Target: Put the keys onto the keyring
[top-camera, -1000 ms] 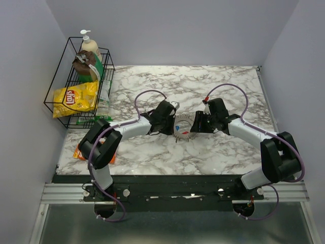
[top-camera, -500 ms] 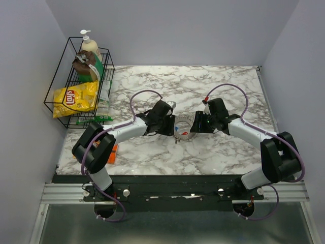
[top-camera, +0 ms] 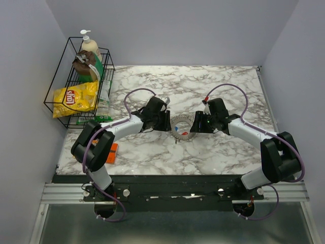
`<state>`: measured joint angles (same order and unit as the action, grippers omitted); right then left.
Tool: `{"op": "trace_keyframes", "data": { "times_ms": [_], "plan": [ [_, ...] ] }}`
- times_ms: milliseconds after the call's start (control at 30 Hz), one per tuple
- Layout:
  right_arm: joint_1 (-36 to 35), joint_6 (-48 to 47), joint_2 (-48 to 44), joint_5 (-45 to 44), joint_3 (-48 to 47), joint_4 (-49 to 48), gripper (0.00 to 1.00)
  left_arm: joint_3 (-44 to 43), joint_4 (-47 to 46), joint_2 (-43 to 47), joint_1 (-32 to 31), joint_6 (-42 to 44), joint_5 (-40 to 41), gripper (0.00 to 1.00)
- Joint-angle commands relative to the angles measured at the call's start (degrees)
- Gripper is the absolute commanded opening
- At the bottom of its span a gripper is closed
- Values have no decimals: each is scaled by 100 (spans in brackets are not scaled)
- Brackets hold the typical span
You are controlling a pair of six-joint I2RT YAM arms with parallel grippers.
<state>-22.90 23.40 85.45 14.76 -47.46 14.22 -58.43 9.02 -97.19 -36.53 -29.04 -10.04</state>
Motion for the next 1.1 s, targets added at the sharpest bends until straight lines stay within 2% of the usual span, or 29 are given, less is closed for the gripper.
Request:
{"op": "trace_keyframes", "data": {
  "times_ms": [0, 233, 567, 1067],
  "plan": [
    [-31, -107, -2, 114, -140, 55, 59, -1, -102, -125, 50, -41, -191, 46],
    [-66, -160, 94, 9, -351, 116, 59, -203, 117, -90, 76, 82, -95, 46],
    [-66, -63, 314, -896, -650, 354, 58, -212, 364, 95, 208, 293, 3, 46],
    [171, 95, 877, -976, -923, 345, 54, 34, 338, 367, 208, 337, -15, 46]
  ]
}}
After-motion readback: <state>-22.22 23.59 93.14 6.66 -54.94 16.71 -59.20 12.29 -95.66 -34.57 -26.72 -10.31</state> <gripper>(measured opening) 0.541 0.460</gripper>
